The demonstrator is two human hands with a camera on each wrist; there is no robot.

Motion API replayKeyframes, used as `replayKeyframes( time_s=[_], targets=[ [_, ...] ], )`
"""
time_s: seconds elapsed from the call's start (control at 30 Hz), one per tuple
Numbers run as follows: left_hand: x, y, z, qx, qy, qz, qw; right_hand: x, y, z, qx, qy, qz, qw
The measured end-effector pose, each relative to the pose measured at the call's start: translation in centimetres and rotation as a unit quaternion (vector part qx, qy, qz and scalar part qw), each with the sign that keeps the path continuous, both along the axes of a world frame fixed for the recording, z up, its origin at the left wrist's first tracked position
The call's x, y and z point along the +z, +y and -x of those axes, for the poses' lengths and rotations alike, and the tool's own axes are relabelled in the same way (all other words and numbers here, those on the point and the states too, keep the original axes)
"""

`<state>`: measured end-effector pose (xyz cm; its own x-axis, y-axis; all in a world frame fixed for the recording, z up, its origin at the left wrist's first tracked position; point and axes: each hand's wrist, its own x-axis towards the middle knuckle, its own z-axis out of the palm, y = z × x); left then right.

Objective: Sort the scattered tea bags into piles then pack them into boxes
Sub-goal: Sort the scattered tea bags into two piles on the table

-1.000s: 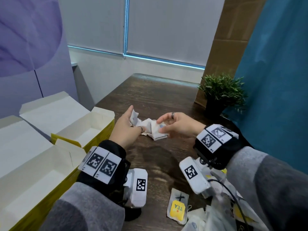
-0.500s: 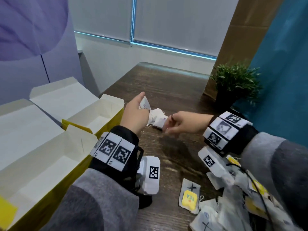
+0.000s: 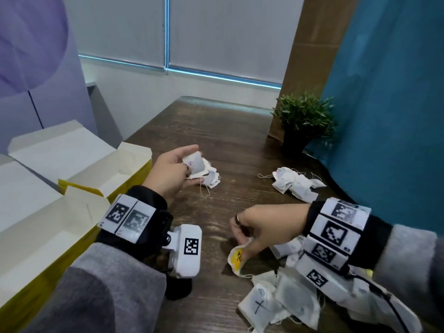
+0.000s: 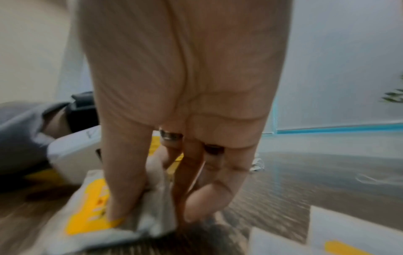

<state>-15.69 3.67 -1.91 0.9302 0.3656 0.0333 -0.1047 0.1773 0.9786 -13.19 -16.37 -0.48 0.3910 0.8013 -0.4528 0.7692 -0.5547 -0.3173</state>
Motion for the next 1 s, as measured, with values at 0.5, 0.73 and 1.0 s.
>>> replayKeyframes(
  time_s=[0.5,0.73,1.0],
  targets=[
    [-0.4,-1.9,0.0,-0.045,0.051,-0.053,0.996,2.6,-2.3,-4.2,-0.347,0.225,-0.452,0.791],
    [0.1,-2.1,-0.6,-0.065,0.068,-0.031,0.995,1.4,-5.9,-4.4,-0.175,0.036,-0.011,0.984],
    [1.5,-7.1,1.5,-0.264,0.091,-0.394,0.876,0.5,-6.5,-4.0,-0.16,-0.026,0.031,0.986]
  ],
)
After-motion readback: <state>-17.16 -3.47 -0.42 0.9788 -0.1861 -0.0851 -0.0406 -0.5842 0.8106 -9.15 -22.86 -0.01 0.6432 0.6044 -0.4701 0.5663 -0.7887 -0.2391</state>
